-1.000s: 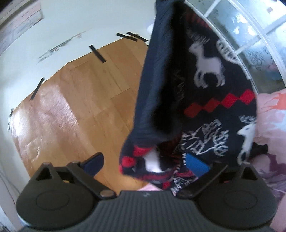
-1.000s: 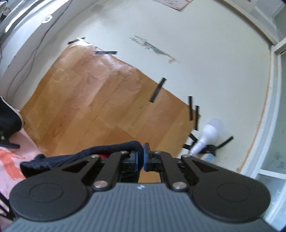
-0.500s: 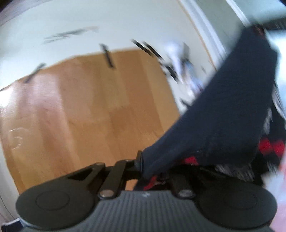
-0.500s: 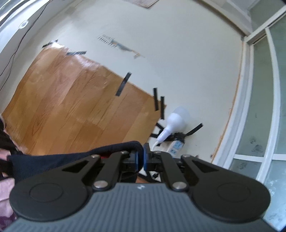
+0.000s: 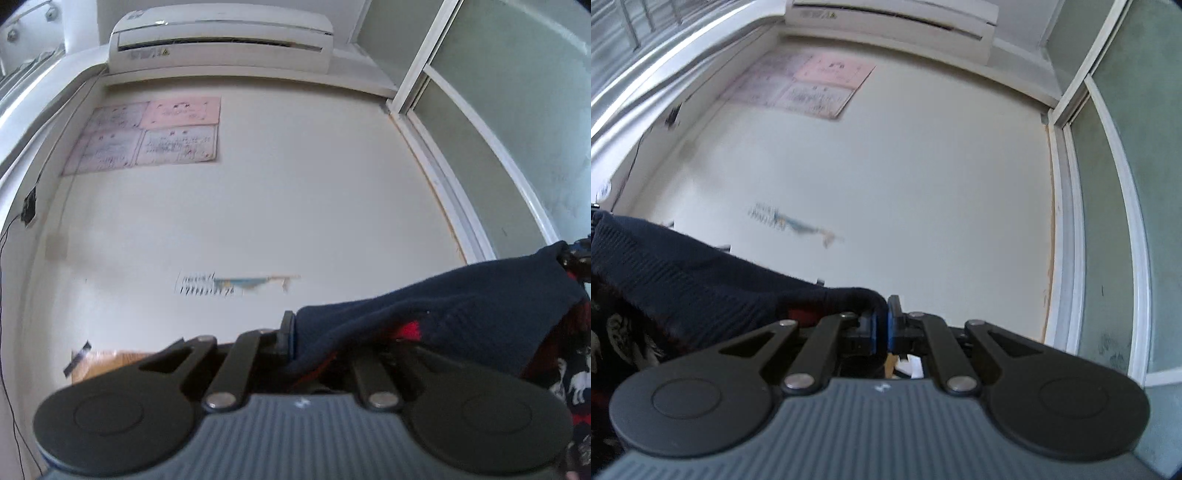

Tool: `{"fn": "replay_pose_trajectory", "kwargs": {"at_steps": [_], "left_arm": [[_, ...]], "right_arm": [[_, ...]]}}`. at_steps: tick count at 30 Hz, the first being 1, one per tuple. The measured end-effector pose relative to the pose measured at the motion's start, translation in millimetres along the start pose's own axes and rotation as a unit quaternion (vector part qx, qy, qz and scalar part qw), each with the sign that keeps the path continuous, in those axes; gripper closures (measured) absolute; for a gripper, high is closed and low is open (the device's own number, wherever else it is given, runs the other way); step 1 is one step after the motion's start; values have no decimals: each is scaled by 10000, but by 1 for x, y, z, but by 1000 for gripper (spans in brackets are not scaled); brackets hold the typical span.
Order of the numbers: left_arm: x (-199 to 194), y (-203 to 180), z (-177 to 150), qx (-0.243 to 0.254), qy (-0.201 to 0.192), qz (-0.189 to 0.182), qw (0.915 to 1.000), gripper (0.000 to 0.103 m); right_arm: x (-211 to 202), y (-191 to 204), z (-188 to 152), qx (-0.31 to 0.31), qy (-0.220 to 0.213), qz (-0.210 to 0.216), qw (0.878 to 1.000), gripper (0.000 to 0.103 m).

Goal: Fold small clothes
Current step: 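Lift the sweater high with both tools to shake it open, then lower the sweater and lay it flat on the sheet with both tools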

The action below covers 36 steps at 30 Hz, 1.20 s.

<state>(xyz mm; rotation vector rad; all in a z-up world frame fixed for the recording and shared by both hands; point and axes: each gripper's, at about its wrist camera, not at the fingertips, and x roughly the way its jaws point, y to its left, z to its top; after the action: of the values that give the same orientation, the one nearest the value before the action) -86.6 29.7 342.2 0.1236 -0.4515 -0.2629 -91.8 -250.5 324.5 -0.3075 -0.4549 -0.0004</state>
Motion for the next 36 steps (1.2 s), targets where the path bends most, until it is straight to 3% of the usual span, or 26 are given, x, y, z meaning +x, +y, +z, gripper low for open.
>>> {"fn": "replay_pose_trajectory", "kwargs": {"at_steps": [5, 9, 10, 11, 13, 14, 15, 16, 17, 19, 22, 25, 26, 27, 28, 30, 31, 32, 33, 34, 35, 36], "left_arm": [[12, -2, -9, 139, 332, 8, 9994, 94], [42, -9, -61, 108, 1278, 79, 9917, 90], [56, -13, -81, 148, 1569, 181, 9873, 82], [72, -19, -109, 270, 1945, 334, 9800, 64], [102, -32, -178, 700, 2872, 523, 9539, 55], [112, -36, -222, 868, 3539, 416, 9303, 59], [113, -35, -256, 847, 4069, 389, 9087, 64], [106, -31, -283, 684, 4453, 397, 8919, 69], [88, -25, -305, 464, 4671, 324, 8824, 68], [53, -13, -327, 327, 4753, 282, 8787, 65], [7, 11, -348, 342, 4941, 466, 8675, 48], [-24, 27, -356, 265, 5165, 440, 8548, 36], [-33, 29, -357, 259, 5165, 388, 8550, 26], [-37, 32, -355, 290, 5134, 385, 8568, 21], [-38, 33, -354, 335, 5168, 380, 8546, 19], [-41, 32, -356, 303, 5192, 333, 8535, 26], [-40, 32, -355, 242, 5180, 237, 8547, 46], [-41, 31, -355, 129, 5164, 68, 8562, 77], [-38, 30, -354, 40, 5180, -35, 8554, 97], [-34, 30, -352, 56, 5214, -1, 8533, 101], [-38, 26, -352, 144, 5185, 46, 8549, 101], [-38, 26, -352, 233, 5131, 92, 8580, 101]], "right_arm": [[6, 0, -1, 96, -106, -46, 9999, 95], [36, 11, -39, 202, 418, 47, 9989, 95], [48, 16, -55, 220, 629, 60, 9978, 95], [64, 24, -78, 278, 920, 76, 9953, 95], [101, 46, -137, 337, 1739, 73, 9841, 92], [120, 61, -177, 303, 2314, 51, 9724, 87], [132, 74, -217, 283, 2870, 29, 9575, 75], [138, 85, -255, 284, 3438, 74, 9386, 72], [134, 93, -293, 339, 3972, 163, 9169, 73], [108, 99, -332, 519, 4336, 424, 8986, 73], [56, 99, -358, 362, 4477, 649, 8911, 62], [16, 89, -363, 362, 4649, 792, 8811, 47], [8, 84, -364, 421, 4709, 821, 8773, 38], [2, 81, -364, 488, 4785, 860, 8725, 25], [0, 79, -365, 538, 4863, 902, 8674, 20], [-4, 77, -365, 573, 5030, 890, 8578, 15], [-4, 75, -368, 697, 5168, 917, 8483, 16], [-4, 71, -371, 929, 5241, 980, 8409, 30], [-1, 67, -372, 1182, 5258, 1137, 8347, 62], [0, 66, -369, 1171, 5257, 1129, 8349, 80], [4, 66, -364, 860, 5197, 990, 8442, 87], [6, 62, -358, 606, 5031, 805, 8584, 87]]}}
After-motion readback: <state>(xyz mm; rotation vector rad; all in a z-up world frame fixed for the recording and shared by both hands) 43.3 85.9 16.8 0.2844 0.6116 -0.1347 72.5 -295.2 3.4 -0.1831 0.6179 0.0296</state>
